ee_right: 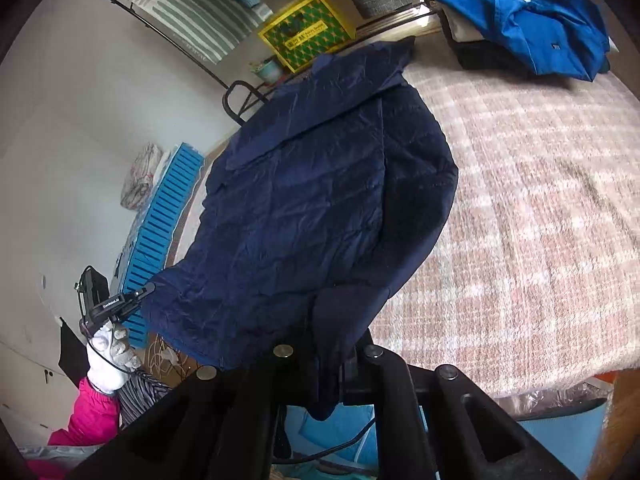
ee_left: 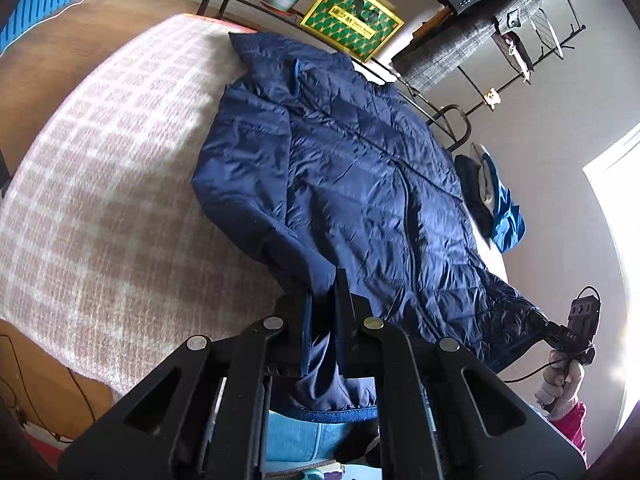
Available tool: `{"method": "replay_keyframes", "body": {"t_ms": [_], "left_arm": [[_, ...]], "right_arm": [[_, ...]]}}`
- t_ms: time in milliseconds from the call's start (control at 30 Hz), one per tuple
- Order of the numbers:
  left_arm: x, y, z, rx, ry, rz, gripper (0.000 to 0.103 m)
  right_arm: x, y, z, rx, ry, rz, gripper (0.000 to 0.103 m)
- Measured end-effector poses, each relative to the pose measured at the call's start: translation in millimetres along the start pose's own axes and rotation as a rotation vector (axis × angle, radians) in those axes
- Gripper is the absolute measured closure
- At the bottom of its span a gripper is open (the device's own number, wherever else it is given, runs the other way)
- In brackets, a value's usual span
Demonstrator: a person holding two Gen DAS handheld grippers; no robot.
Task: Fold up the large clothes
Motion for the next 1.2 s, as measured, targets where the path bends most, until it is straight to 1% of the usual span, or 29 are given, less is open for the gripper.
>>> {"method": "replay_keyframes", "body": {"t_ms": [133,200,267,367,433,533,633,733,867,1000,1100,1167,1200], "left_arm": [[-41.9,-7.2,17.9,0.003,0.026,0.059,0.096],[-66.0,-7.9,23.6,0.004,0.031,0.082,0.096],[-91.9,-6.2,27.3,-0.009,0.04,0.108,0.096],[-129.5,5.7,29.0,-0.016,0.04,0.122,0.096],[-153.9,19.0,28.4,-0.027,0.039,0.127,0.096],[-189.7,43.5,22.3,-0.045,0.035,0.131,0.096],[-223.7,76.4,11.0,-0.07,0.02,0.118,0.096],[-248.5,116.0,-3.6,-0.116,0.02,0.096,0.096],[-264.6,175.9,-25.9,-0.171,0.015,0.047,0.096],[-265.9,224.1,-49.5,-0.205,-0.012,0.007,0.096],[-263.3,242.0,-58.6,-0.206,-0.005,-0.011,0.096],[-264.4,242.9,-59.6,-0.192,0.006,-0.016,0.093],[-265.5,241.5,-59.2,-0.182,0.011,-0.024,0.09]], "right_arm": [[-45.8,-14.5,-24.7,-0.01,-0.037,0.088,0.1],[-72.3,-15.0,-32.8,-0.005,-0.044,0.122,0.101],[-98.1,-14.2,-35.1,0.015,-0.057,0.145,0.101],[-136.3,-5.9,-33.6,0.03,-0.045,0.171,0.101],[-160.6,0.8,-29.4,0.043,-0.029,0.184,0.101],[-202.6,22.0,-18.8,0.078,-0.017,0.193,0.101],[-243.4,50.8,-6.8,0.116,-0.011,0.196,0.101],[-278.3,87.1,8.9,0.158,0.0,0.184,0.101],[-303.6,145.6,39.2,0.221,0.019,0.136,0.101],[-313.6,198.6,73.1,0.266,0.041,0.079,0.101],[-311.9,226.6,93.8,0.294,0.044,0.04,0.101],[-309.0,236.1,101.0,0.274,0.045,0.021,0.1],[-307.8,238.1,102.9,0.258,0.043,0.013,0.098]]}}
Point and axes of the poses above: each gripper's, at about its wrist camera, not at the fingertips, and y roughly the way its jaws point, z to its right, x to its underside, the point moved 8 cm from there along y, roughly the way its jaws point
